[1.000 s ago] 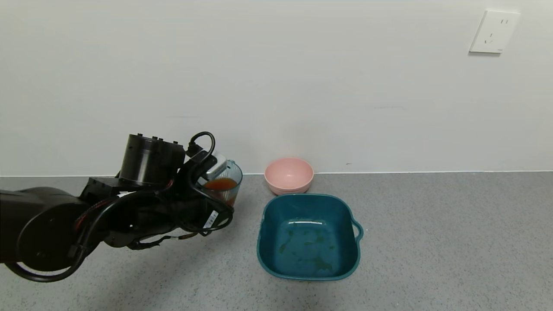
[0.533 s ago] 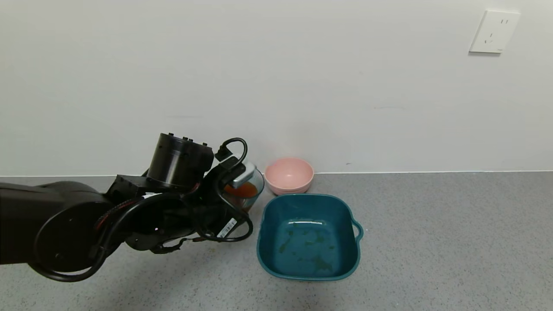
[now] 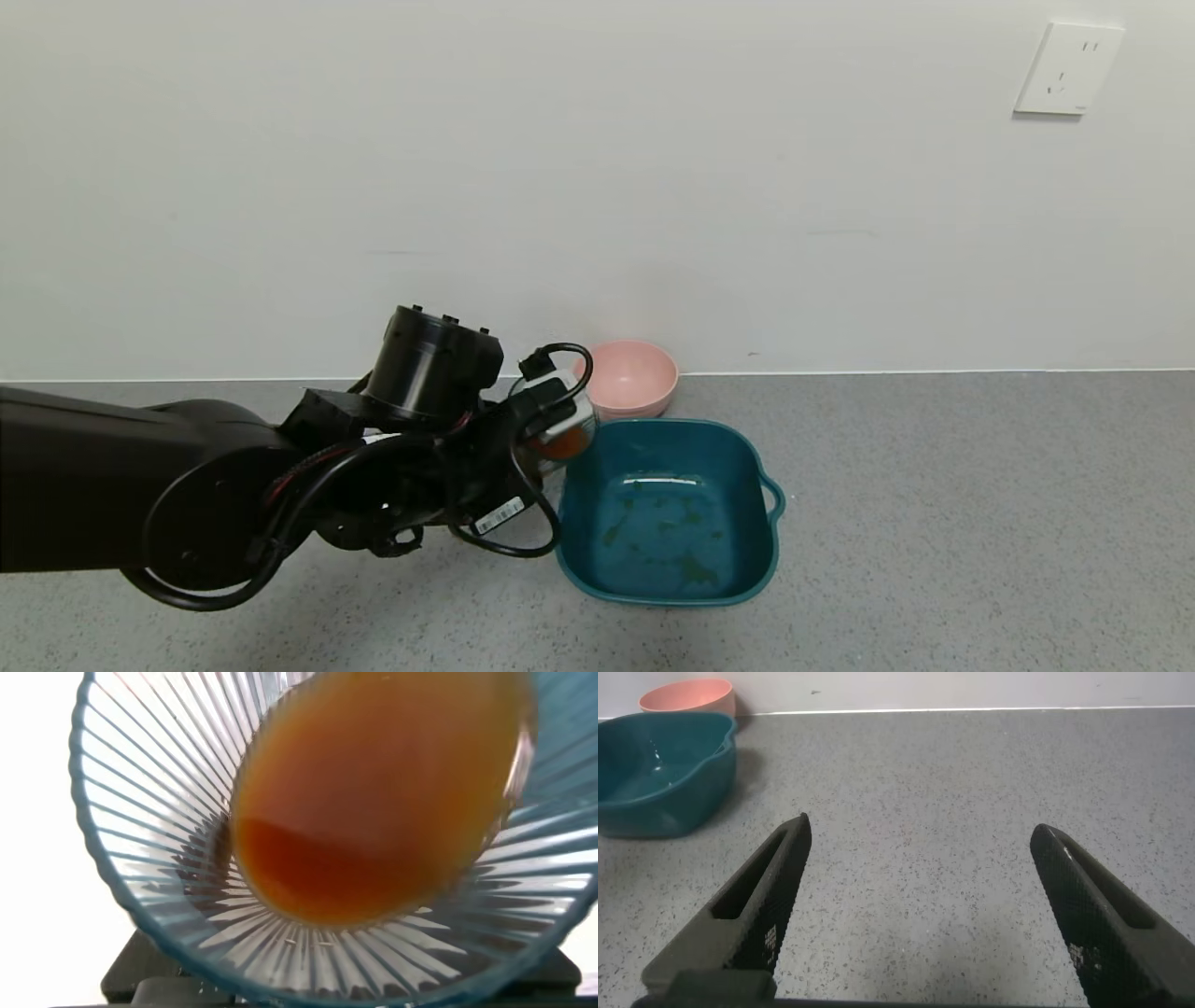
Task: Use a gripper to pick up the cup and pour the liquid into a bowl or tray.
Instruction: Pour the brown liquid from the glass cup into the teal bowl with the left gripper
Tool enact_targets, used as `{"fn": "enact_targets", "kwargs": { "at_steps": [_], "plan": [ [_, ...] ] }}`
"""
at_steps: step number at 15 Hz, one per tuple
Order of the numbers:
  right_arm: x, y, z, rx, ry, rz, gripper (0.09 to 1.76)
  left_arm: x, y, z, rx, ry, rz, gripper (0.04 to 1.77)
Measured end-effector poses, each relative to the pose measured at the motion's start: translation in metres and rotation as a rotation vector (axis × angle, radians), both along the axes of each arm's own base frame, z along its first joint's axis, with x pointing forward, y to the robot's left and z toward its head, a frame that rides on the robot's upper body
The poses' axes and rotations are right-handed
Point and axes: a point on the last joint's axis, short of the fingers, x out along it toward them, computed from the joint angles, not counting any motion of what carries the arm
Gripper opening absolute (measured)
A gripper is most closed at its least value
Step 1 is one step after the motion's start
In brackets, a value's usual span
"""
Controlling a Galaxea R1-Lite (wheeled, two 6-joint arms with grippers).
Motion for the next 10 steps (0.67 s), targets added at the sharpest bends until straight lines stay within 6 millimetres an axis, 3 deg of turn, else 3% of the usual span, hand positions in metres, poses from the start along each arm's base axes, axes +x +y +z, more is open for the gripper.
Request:
{"fn": "enact_targets", "kwargs": {
  "at_steps": [4,10],
  "plan": [
    [0.000,0.000,0.000,0.000,0.000,0.000,1.71,-0.001,-0.004,-0.002,0.180,-0.053,0.032,1.23],
    [0.000,0.000,0.000,0.000,0.000,0.000,1.71,-0.004,-0.022,-0.007,0.284,-0.070,-0.006,1.23]
  ]
}}
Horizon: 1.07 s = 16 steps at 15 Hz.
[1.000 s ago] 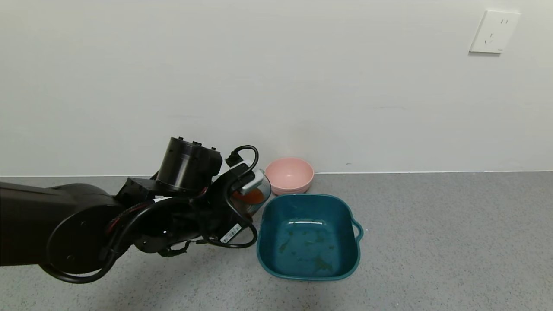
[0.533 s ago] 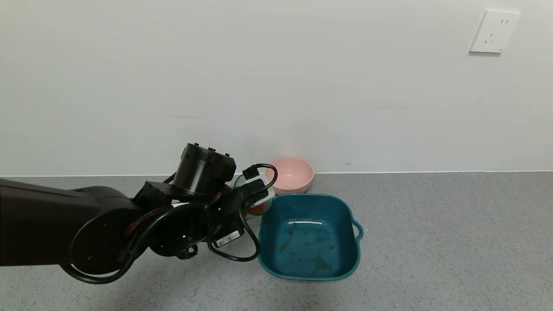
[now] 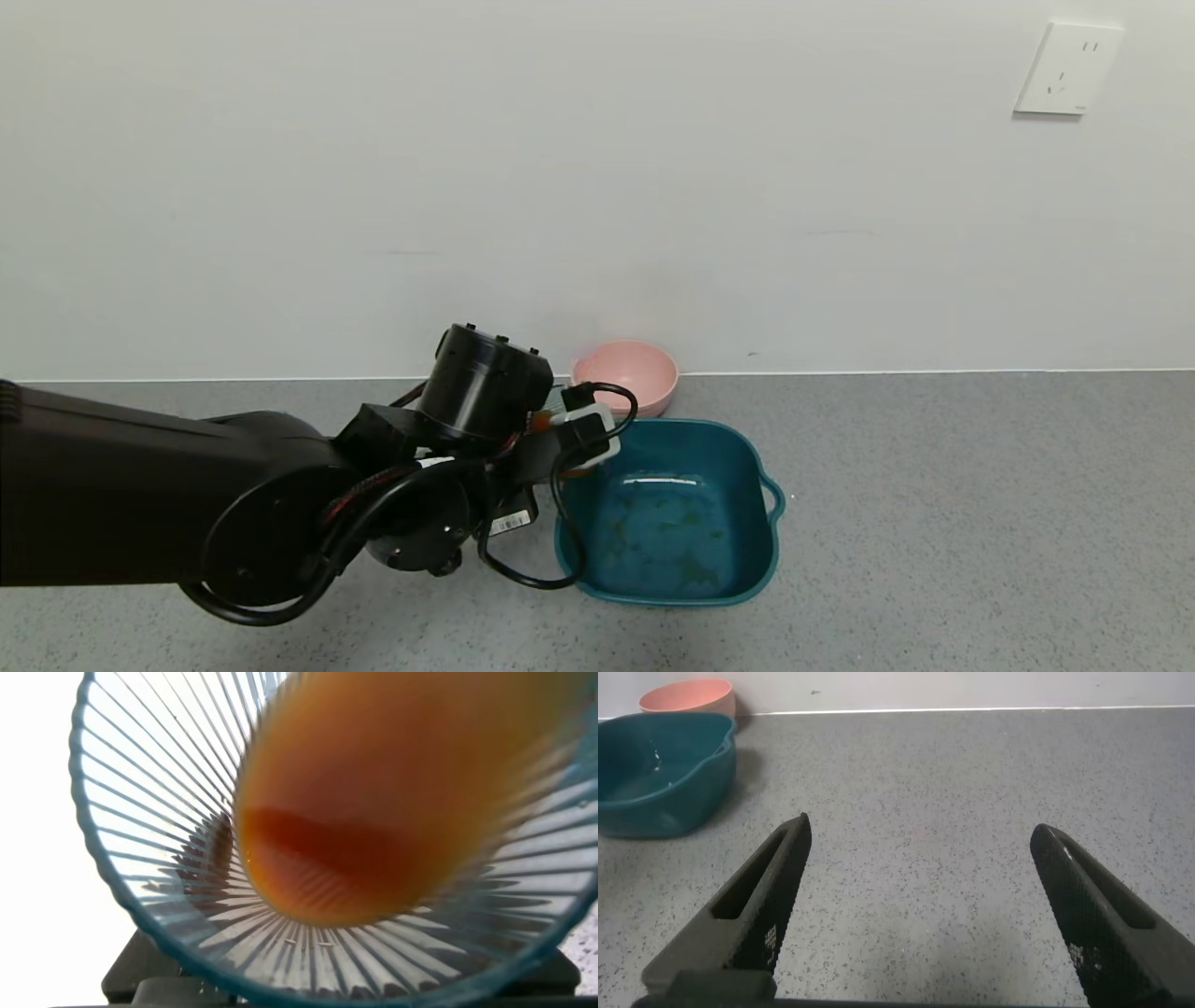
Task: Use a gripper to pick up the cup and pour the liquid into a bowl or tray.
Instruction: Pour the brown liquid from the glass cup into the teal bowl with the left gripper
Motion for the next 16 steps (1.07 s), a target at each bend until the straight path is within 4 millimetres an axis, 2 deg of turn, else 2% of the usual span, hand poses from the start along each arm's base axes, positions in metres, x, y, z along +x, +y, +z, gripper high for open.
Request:
{"fn": "enact_targets", "kwargs": {
  "at_steps": [9,16],
  "plan": [
    [0.000,0.000,0.000,0.000,0.000,0.000,1.71,-0.017,-0.024,0.002,0.285,-0.064,-0.065,1.23],
    [0.000,0.000,0.000,0.000,0.000,0.000,1.71,-0.030,-0.036,-0.012,0.444,-0.055,-0.077,1.23]
  ]
}}
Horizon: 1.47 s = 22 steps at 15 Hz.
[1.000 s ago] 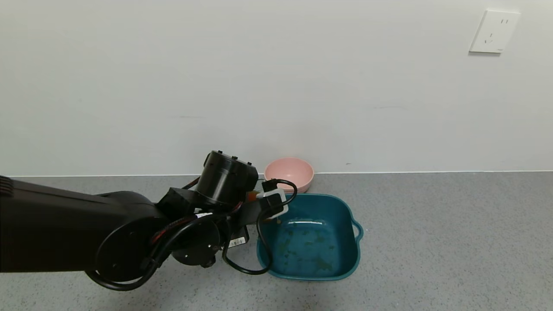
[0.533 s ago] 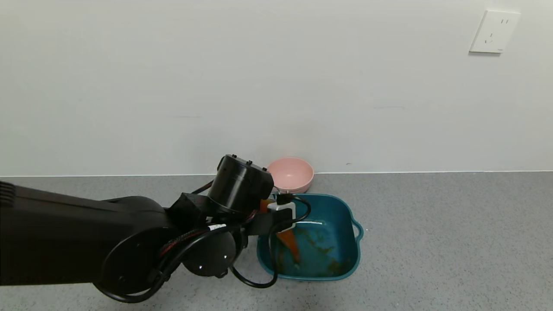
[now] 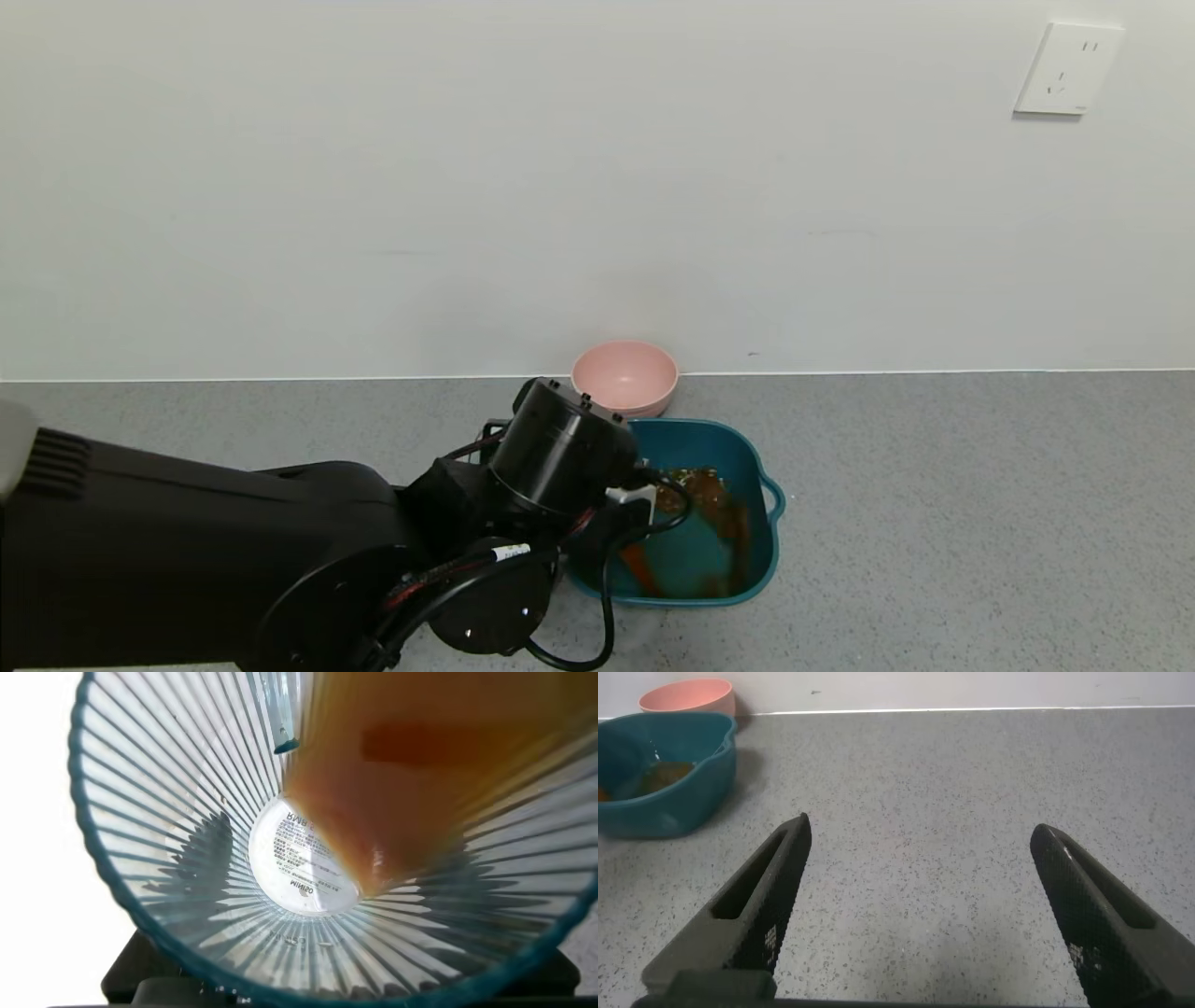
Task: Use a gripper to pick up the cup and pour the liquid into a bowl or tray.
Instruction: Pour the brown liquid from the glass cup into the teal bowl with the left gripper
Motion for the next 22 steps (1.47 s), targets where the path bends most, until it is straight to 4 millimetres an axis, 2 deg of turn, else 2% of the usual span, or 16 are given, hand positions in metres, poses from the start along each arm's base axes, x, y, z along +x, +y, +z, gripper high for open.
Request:
{"fn": "enact_targets", "kwargs": {
  "at_steps": [6,12,22],
  "plan": [
    [0.000,0.000,0.000,0.000,0.000,0.000,1.71,-0.001,0.000,0.001,0.117,-0.004,-0.008,1.23],
    [0.000,0.000,0.000,0.000,0.000,0.000,1.71,-0.002,0.000,0.019,0.297,-0.022,-0.067,1.23],
    [0.000,0.000,0.000,0.000,-0.001,0.000,1.71,-0.008,-0.021,0.042,0.436,-0.061,-0.146,1.23]
  ]
}}
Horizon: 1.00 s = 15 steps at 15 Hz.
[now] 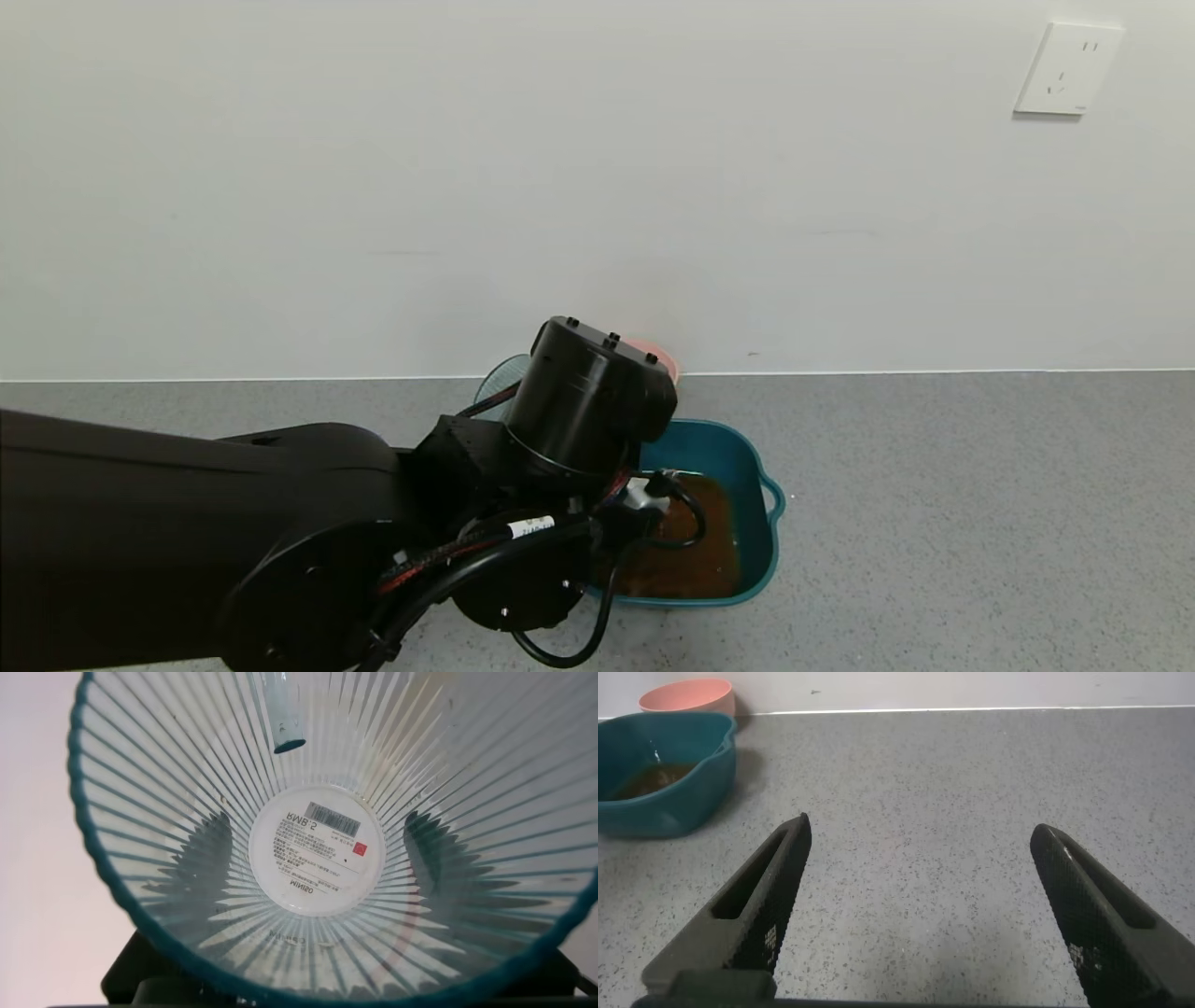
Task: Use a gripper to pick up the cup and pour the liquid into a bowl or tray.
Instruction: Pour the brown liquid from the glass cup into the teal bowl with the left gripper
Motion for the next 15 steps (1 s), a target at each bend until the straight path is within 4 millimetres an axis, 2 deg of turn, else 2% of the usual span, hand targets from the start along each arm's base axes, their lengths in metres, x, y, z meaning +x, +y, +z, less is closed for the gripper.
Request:
{"fn": "enact_targets", "kwargs": {
  "at_steps": [4,7,12,15],
  "plan": [
    [0.000,0.000,0.000,0.000,0.000,0.000,1.71,-0.004,-0.008,0.001,-0.002,-0.017,-0.004,1.23],
    [0.000,0.000,0.000,0.000,0.001,0.000,1.71,-0.003,-0.009,0.001,-0.074,-0.049,0.027,1.23],
    [0.000,0.000,0.000,0.000,0.000,0.000,1.71,-0.012,-0.006,0.009,-0.385,-0.122,0.101,1.23],
    [0.000,0.000,0.000,0.000,0.000,0.000,1.71,-0.017,0.004,0.020,-0.622,-0.184,0.162,1.23]
  ]
}}
